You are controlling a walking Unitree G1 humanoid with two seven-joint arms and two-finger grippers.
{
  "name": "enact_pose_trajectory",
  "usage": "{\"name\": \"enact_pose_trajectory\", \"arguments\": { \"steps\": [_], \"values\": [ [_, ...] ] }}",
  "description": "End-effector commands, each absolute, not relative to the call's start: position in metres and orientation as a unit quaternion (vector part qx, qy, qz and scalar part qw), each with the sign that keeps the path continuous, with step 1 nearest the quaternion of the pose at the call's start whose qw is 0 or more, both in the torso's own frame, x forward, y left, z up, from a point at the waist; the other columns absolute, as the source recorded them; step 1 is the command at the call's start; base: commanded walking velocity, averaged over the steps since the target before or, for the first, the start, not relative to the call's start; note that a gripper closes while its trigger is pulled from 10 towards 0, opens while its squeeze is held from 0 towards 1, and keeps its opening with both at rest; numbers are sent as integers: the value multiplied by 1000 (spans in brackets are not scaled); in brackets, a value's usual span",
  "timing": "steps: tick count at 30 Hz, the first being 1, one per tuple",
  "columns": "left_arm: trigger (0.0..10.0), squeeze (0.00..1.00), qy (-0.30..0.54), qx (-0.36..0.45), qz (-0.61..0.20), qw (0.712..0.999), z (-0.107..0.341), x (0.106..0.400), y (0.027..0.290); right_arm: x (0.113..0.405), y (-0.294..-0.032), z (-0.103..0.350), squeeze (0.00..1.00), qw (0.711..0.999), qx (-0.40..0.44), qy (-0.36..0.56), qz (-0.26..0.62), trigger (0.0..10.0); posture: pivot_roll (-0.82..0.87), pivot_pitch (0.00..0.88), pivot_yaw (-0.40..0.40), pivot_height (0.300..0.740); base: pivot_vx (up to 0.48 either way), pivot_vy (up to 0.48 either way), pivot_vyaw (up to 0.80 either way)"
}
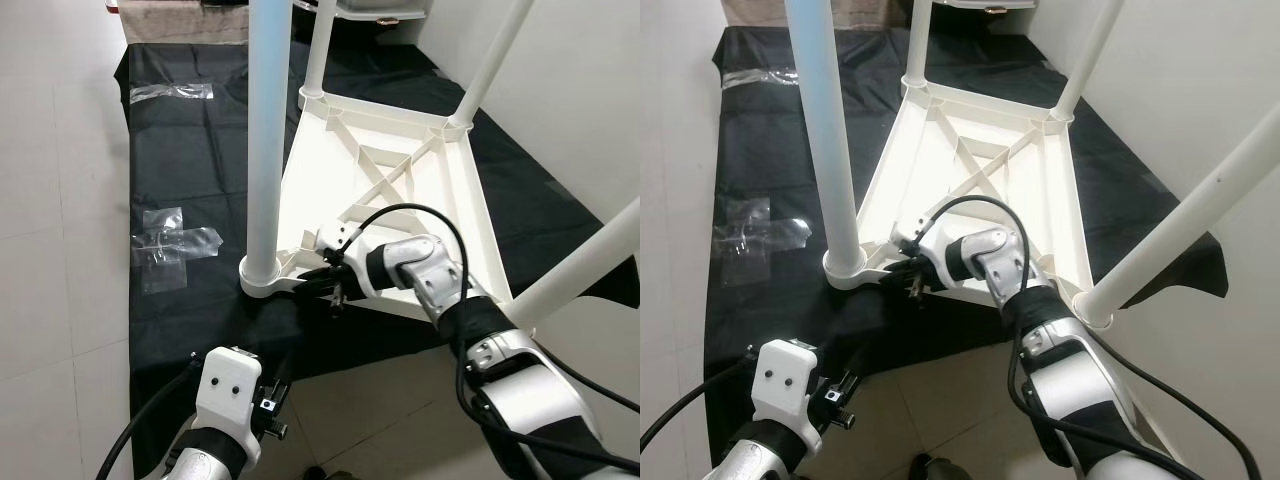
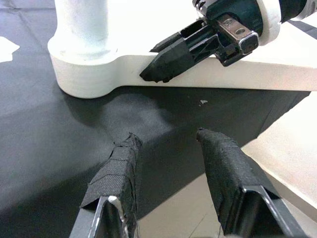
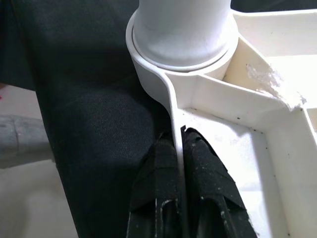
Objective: Building children table
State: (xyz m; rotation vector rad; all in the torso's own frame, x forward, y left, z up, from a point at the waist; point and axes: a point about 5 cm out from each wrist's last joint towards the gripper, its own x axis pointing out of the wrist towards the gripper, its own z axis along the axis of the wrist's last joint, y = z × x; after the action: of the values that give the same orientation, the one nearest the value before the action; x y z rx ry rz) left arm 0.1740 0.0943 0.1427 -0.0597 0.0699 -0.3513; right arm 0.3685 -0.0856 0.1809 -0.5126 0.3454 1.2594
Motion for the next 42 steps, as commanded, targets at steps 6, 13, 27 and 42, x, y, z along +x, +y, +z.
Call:
{"name": "enact_pose_trajectory", "arguments": {
  "steps": [6,13,27,42],
  "values": [
    [10000,0,42,-40,-177,983,140,171,90,366,-76,169,0,739,-257,177,597,0,89,178,-164,740,0,0,0],
    [10000,0,41,-41,-178,982,141,170,89,354,-44,178,0,679,-273,101,674,0,92,188,-169,740,0,0,0],
    [10000,0,43,-44,-180,982,142,170,89,331,-23,187,0,582,-322,-14,747,0,87,192,-166,740,0,0,0],
    [10000,0,47,-43,-183,981,139,171,90,329,-20,200,0,570,-330,-85,748,10000,90,173,-157,740,0,0,0]
  ]
}}
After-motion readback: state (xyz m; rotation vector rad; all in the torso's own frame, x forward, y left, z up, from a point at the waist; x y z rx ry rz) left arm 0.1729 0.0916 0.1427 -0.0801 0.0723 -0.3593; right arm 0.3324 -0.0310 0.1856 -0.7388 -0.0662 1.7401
